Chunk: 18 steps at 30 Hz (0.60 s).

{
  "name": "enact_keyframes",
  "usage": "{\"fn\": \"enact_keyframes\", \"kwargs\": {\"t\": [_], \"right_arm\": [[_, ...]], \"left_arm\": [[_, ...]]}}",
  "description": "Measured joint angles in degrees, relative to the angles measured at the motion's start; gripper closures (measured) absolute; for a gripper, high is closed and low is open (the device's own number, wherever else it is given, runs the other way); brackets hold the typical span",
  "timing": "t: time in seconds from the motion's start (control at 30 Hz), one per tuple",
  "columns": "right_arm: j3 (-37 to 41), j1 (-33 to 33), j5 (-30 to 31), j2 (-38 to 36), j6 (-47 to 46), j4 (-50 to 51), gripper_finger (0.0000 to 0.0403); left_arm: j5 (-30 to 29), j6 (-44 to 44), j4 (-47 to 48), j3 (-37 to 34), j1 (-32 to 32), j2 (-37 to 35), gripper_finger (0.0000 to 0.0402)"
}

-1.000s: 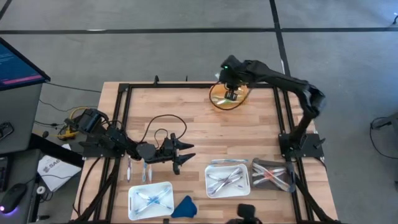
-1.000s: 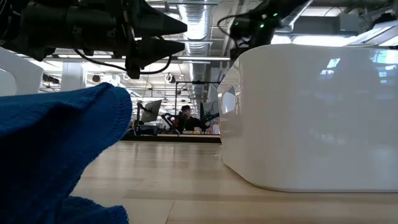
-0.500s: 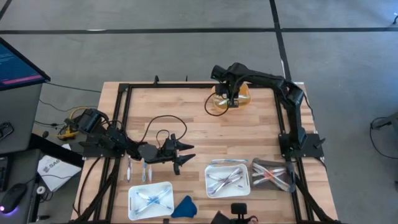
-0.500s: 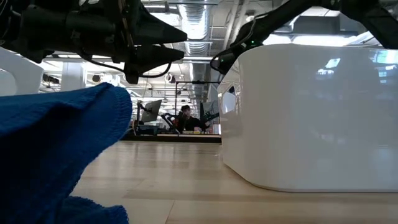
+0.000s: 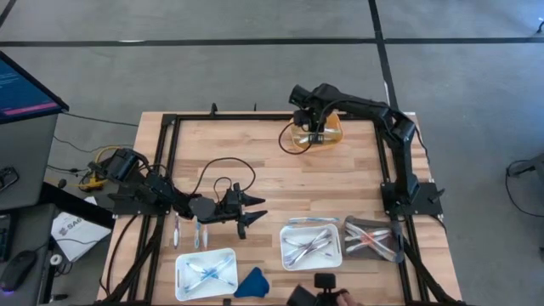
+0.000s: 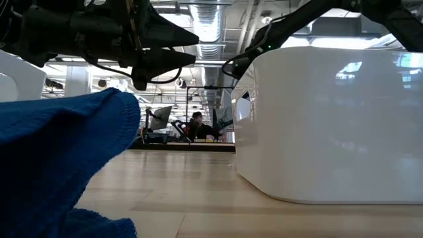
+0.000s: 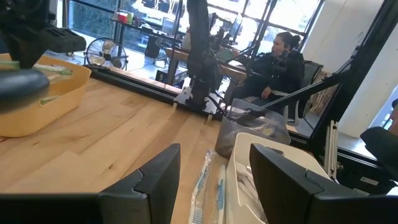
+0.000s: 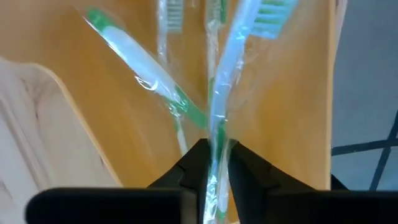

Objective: Pick & Place Toothbrushes
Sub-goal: Put the green toothbrush into the yellow bin, then put the violet toothbrush into the right white bin

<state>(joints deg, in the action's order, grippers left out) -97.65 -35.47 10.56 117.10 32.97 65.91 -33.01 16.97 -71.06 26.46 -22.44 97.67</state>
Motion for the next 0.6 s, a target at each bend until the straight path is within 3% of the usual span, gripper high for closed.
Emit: {"fn": "enact_keyframes", "kwargs": {"t": [0.4, 0.6], "right_arm": [[0.0, 0.77, 0.29, 0.0, -2.85, -0.74, 0.034], [0.0, 1.19, 2.45, -1.13, -2.04, -0.24, 0.0305]], "left_arm": [[0.02, 0.0, 0.19, 0.0, 0.0, 0.0, 0.0215], [0.02, 0.01, 0.19, 0.0, 0.0, 0.0, 0.0215]]}}
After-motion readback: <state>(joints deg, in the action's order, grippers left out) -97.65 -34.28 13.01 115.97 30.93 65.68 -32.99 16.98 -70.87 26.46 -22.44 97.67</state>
